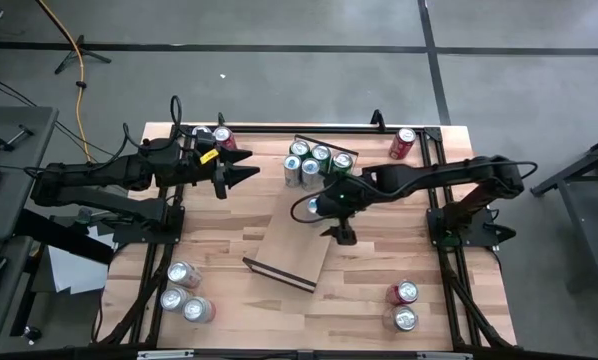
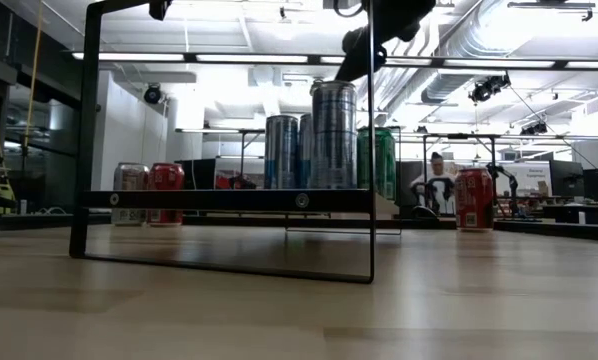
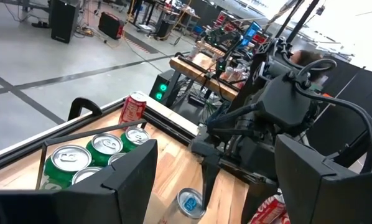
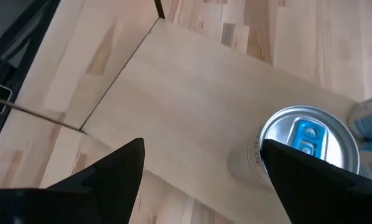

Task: Place canned beverage on shelf
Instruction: Put the blue soda can on the shelf aligned with the other blue soda can

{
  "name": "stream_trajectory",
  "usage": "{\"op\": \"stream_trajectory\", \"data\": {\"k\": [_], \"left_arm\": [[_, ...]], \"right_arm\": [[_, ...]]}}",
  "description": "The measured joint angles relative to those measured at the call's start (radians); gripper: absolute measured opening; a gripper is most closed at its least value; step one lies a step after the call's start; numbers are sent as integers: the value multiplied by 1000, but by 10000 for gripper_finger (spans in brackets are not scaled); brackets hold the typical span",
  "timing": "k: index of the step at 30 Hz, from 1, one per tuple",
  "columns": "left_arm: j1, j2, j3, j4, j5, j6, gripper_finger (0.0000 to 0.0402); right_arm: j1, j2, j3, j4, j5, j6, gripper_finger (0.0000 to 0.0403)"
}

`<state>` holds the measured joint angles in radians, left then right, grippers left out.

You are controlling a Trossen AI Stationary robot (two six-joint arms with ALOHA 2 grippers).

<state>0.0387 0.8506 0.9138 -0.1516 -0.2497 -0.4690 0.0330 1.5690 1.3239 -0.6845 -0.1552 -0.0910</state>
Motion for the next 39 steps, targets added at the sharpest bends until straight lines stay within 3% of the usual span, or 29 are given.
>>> {"op": "stream_trajectory", "data": {"k": [12,22,30,39], "left_arm": [[0,0,0,16,0,0,248],[0,0,0,24,0,3,248],[0,0,0,24,0,11,248],[0,0,0,23,0,14,248]], "right_arm": [[-30,-50,-4,-114,130,-19,312],[-48,-64,-4,-163,147,-20,312],[-66,-64,-4,-125,287,6,312],[-114,-64,-4,-75,257,26,312]]}}
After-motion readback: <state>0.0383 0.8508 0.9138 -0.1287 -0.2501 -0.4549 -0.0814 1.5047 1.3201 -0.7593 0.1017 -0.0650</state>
